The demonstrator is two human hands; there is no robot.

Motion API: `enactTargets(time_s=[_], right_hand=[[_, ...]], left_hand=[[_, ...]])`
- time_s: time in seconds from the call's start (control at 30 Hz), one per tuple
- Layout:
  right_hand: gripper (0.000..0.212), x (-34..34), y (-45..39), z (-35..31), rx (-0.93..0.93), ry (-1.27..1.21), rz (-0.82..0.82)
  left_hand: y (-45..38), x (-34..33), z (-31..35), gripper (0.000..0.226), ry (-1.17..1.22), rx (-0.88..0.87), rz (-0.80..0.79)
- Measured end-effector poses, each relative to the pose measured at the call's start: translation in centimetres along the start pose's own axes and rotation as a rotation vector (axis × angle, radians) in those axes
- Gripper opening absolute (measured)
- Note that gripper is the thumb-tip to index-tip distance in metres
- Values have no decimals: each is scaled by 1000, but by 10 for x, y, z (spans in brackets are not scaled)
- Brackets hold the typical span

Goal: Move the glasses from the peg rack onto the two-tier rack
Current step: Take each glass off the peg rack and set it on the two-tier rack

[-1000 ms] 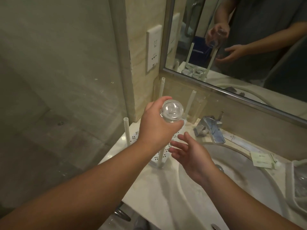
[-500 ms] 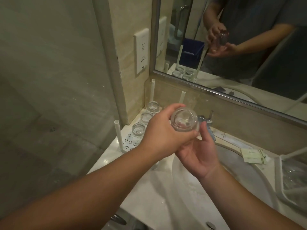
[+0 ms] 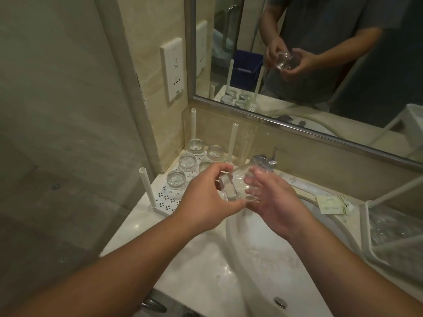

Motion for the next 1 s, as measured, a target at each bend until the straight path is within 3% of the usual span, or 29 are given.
enactTargets(time_s=[0.2,0.3,0.43,0.53,0.73,0.87,1.0], right_hand=[[64,8,11,-33,277,486,78],[78,6,22,-46,378,755,105],[92,9,33,-54,437,904,106],[96,12,40,-57,488,990,78],[88,36,49,-53,462,1033,88],[85,62,58,-50,438,1013,136],[85,102,70,-45,399,1010,238]], left_hand=[[1,-25,11,87,-151,-80,-68],[3,-36,15,81,-121,-100,-88],[8,-50,14,69,63,-52,-105],[10,-68,7,65,237,8,-153],[15,-92,7,64,305,17,-178],[20,-118,13,69,225,-24,-211],[25,-147,30,77,-11,-160,-199]])
Point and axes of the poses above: each hand's wrist, its own y-axis away from the middle knuckle, its own x-axis out of the back of the hand, z = x × y, the point moved 10 cm from there along -y, towards the middle knuckle, and after that the axes turned 8 degrees about x, right-handed, at the moved point
